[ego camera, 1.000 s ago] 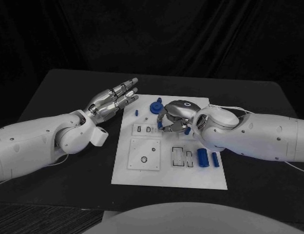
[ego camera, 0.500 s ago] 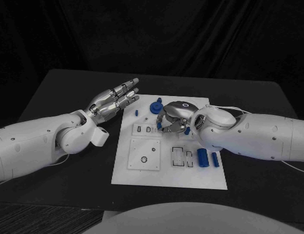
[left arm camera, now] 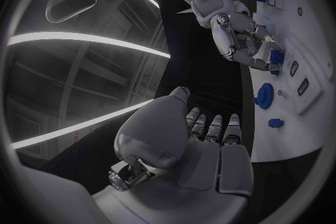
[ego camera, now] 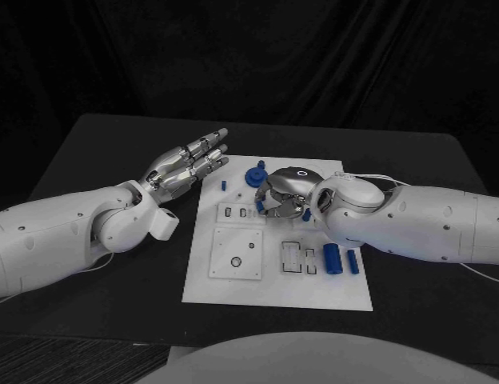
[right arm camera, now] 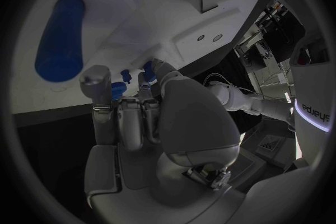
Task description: Assemble the parts on the task board
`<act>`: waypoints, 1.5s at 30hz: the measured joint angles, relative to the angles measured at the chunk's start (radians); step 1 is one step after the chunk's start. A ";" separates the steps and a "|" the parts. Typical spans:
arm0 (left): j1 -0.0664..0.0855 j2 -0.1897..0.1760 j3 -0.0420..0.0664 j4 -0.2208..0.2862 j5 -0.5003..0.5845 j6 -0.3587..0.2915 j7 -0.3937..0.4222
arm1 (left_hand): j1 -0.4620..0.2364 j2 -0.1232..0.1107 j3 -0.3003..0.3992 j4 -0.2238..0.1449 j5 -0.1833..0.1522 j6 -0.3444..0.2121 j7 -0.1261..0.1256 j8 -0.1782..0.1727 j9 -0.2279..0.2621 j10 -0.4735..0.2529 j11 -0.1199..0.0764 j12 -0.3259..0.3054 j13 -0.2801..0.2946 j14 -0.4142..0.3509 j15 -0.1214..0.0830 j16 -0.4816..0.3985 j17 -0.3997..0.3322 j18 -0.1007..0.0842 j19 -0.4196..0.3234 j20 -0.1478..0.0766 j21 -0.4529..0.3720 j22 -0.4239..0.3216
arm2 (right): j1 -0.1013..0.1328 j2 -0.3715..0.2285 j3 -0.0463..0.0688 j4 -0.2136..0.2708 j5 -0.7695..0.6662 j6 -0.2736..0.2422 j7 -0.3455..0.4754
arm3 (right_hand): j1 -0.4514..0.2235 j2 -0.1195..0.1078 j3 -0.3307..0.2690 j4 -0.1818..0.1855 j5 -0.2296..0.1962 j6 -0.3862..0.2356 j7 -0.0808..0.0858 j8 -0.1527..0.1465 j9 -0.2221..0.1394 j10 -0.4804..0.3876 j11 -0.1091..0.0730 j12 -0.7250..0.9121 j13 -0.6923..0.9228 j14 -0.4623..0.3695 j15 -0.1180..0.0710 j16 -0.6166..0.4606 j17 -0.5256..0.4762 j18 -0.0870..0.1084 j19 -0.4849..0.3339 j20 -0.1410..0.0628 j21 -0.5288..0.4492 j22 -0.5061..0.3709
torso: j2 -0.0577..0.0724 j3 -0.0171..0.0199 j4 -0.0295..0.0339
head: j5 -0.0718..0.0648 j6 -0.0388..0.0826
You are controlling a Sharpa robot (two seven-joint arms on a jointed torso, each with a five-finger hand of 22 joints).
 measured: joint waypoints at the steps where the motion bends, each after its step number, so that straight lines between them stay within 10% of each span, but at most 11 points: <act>1: 0.000 0.000 0.000 0.000 0.000 0.000 0.000 | 0.000 0.000 0.000 0.000 0.000 0.000 0.000 0.000 0.000 0.000 0.000 0.000 0.000 0.000 0.000 0.000 0.000 0.000 0.000 0.000 0.000 0.000 | -0.001 0.000 0.000 -0.001 -0.001 0.001 0.000 | 0.000 0.000 0.000 0.000 -0.005 -0.005 -0.002 -0.001 0.000 0.000 0.000 0.000 0.000 0.000 0.000 0.000 0.000 0.000 0.000 0.000 0.000 0.000 | 0.000 0.0000 0.0000 | 0.000 0.000; 12: 0.000 0.000 0.000 -0.002 0.000 0.002 -0.001 | 0.000 0.000 0.003 -0.003 0.000 0.004 0.004 0.000 0.000 0.000 0.000 0.000 0.000 0.000 0.000 0.000 0.000 0.000 0.000 0.000 0.000 0.000 | -0.005 0.002 0.000 -0.006 -0.009 0.012 0.001 | -0.042 -0.016 -0.034 0.022 -0.160 -0.102 -0.001 -0.063 -0.039 0.000 0.000 0.000 0.000 0.000 0.000 0.000 0.000 0.000 0.000 0.000 -0.020 0.000 | 0.000 0.0000 0.0000 | -0.002 0.000; 24: 0.000 -0.001 0.000 -0.002 0.000 0.002 -0.003 | 0.000 0.000 0.003 -0.003 0.000 0.004 0.004 0.000 0.000 0.000 0.000 0.000 -0.001 0.000 0.000 0.000 0.001 0.000 0.000 0.000 0.000 -0.001 | -0.006 -0.005 -0.001 -0.009 -0.012 0.010 0.009 | -0.055 -0.021 -0.072 0.049 -0.241 -0.246 -0.015 -0.069 -0.108 0.004 -0.004 0.000 0.000 0.000 0.000 0.000 0.000 0.016 0.000 0.000 -0.066 0.001 | -0.001 -0.0001 0.0001 | 0.001 0.000; 31: 0.000 -0.011 0.000 0.006 0.000 -0.004 0.002 | -0.004 -0.004 0.012 -0.012 -0.007 -0.009 0.004 0.000 -0.001 0.000 0.000 0.000 -0.001 0.000 0.000 0.000 0.000 0.000 0.000 0.000 0.000 -0.001 | -0.007 -0.040 -0.002 0.016 -0.012 -0.038 0.049 | -0.060 -0.067 -0.079 0.121 -0.269 -0.327 -0.027 -0.069 -0.161 0.004 -0.015 0.000 0.000 0.000 -0.008 0.000 0.000 0.016 -0.004 -0.004 -0.083 0.001 | -0.002 -0.0004 0.0003 | 0.003 0.003; 35: 0.000 -0.024 0.000 0.020 -0.008 -0.030 0.019 | -0.123 -0.064 -0.114 0.062 -0.293 -0.099 -0.053 -0.011 -0.013 0.000 0.038 0.000 -0.001 0.000 0.000 0.000 0.000 0.000 -0.002 0.010 0.000 -0.001 | -0.001 -0.081 0.000 0.066 -0.013 -0.099 0.085 | -0.031 -0.103 -0.073 0.182 -0.269 -0.342 -0.025 -0.069 -0.181 0.004 -0.015 0.000 0.000 0.000 -0.008 0.000 0.000 0.016 -0.004 -0.004 -0.091 0.001 | -0.003 0.0000 0.0003 | 0.004 0.012; 37: 0.003 -0.030 0.000 0.028 -0.019 -0.057 0.030 | -0.167 -0.074 -0.172 0.066 -0.374 -0.110 -0.052 -0.011 -0.014 0.001 0.055 0.000 -0.001 0.000 0.000 0.000 0.000 0.000 -0.002 0.021 0.000 -0.001 | 0.014 -0.104 0.000 0.090 -0.013 -0.134 0.104 | -0.019 -0.115 -0.073 0.201 -0.269 -0.359 -0.026 -0.069 -0.193 0.004 -0.015 0.000 0.000 0.000 -0.008 0.000 0.000 0.016 -0.004 -0.004 -0.095 0.000 | -0.003 0.0002 0.0003 | 0.004 0.015; 45: 0.049 -0.045 0.001 0.058 -0.070 -0.224 0.057 | -0.138 -0.115 -0.203 0.046 -0.344 -0.073 0.024 -0.011 -0.009 0.000 0.086 0.000 0.000 -0.001 0.063 0.000 0.000 0.000 0.030 0.084 0.018 0.013 | 0.107 -0.223 0.005 0.161 -0.014 -0.225 0.138 | -0.038 -0.159 -0.104 0.214 -0.275 -0.457 -0.025 -0.078 -0.233 0.004 -0.015 0.000 0.000 0.000 -0.008 0.000 0.000 0.016 -0.009 -0.009 -0.141 0.000 | -0.017 0.0022 -0.0013 | 0.015 0.021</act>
